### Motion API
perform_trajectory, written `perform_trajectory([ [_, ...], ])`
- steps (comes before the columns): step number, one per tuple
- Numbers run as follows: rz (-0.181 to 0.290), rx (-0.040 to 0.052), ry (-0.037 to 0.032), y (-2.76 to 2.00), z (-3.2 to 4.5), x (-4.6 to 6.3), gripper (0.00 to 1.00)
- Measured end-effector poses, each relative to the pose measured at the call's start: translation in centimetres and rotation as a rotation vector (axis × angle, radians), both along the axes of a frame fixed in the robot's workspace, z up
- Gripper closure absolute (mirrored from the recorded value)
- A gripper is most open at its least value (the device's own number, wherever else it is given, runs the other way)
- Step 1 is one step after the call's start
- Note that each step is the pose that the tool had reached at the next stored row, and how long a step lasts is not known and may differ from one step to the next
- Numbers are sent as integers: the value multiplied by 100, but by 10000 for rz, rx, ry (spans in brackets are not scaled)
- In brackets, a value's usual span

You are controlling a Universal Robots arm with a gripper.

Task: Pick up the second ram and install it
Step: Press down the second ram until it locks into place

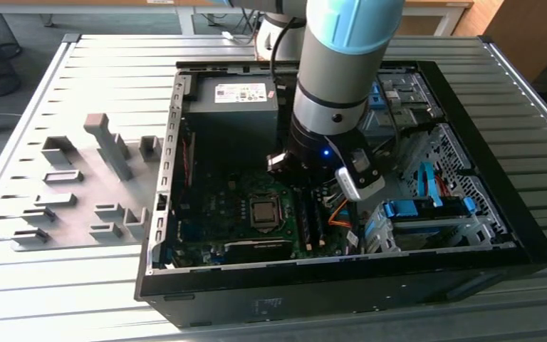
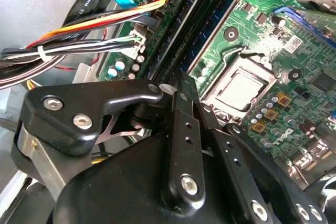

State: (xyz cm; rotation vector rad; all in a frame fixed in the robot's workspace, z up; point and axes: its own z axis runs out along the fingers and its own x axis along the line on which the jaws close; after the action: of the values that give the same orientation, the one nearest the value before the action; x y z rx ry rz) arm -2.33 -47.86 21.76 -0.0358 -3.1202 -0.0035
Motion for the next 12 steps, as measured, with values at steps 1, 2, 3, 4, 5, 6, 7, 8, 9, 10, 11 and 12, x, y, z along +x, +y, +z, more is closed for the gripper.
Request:
perform_trajectory([
  [1,0,7,-3,0,-16,0,89],
  [2,-1,5,-1,0,-29,0,89],
  [3,-1,-2,1,0,-37,0,89],
  [4,-1,-4,1,2,-37,0,89],
  [5,-1,-8,3,3,-33,1,89],
  [6,-1,-3,0,3,-27,1,89],
  [7,-1,23,-9,4,-12,1,89],
  [8,-1,45,-14,7,14,2,89],
  [9,-1,32,-8,5,51,1,89],
  [10,-1,17,-3,2,97,0,89],
  [11,-1,17,-3,2,137,0,89],
  [12,0,18,-2,2,173,0,89],
])
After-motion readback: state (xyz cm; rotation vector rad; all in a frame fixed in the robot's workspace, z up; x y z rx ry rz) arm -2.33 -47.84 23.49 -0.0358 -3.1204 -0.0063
